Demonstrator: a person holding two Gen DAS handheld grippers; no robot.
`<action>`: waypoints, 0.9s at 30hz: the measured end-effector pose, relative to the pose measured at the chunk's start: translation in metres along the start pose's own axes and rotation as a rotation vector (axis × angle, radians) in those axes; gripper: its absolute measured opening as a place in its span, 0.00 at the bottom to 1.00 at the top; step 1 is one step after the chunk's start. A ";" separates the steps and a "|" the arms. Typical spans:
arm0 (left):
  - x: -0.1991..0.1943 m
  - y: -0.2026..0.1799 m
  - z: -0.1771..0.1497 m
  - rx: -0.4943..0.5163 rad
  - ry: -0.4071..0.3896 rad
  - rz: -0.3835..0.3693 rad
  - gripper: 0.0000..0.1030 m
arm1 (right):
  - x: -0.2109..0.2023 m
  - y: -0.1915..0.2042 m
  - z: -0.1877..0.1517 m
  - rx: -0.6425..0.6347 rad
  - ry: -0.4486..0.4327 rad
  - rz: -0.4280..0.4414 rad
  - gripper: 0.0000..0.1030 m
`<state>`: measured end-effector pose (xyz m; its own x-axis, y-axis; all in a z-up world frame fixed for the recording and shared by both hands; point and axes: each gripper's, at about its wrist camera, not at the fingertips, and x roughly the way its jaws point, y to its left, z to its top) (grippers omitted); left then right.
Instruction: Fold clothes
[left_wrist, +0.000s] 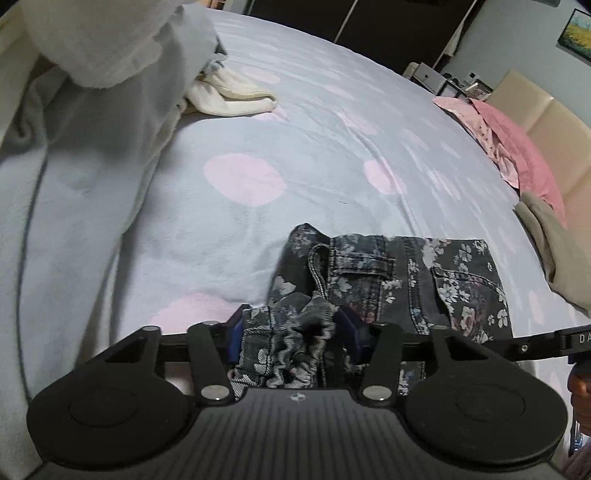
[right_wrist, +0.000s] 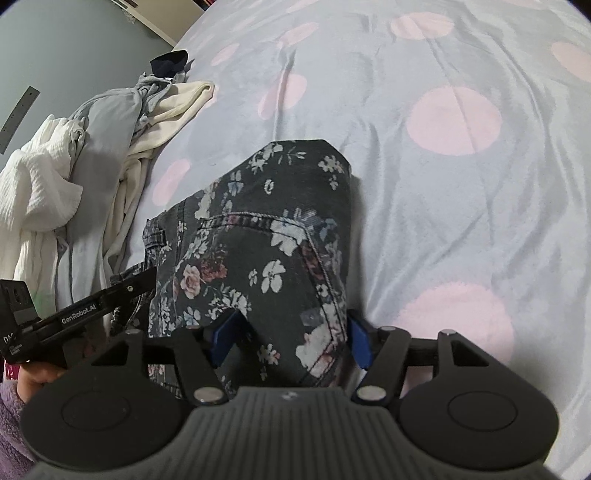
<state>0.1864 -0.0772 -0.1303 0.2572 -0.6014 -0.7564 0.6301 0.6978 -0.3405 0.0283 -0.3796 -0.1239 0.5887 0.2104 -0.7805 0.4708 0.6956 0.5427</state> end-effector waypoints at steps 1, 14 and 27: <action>0.000 0.000 0.000 -0.001 -0.001 -0.006 0.39 | 0.000 -0.002 0.000 0.005 -0.001 0.008 0.64; -0.023 -0.017 -0.002 0.056 -0.069 0.010 0.20 | -0.019 -0.025 -0.004 0.137 -0.069 0.141 0.21; -0.077 -0.069 0.008 0.120 -0.235 -0.038 0.18 | -0.093 0.002 -0.004 0.019 -0.256 0.146 0.17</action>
<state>0.1290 -0.0820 -0.0442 0.3854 -0.7101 -0.5893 0.7215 0.6300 -0.2873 -0.0282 -0.3952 -0.0516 0.7966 0.1259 -0.5912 0.3794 0.6572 0.6512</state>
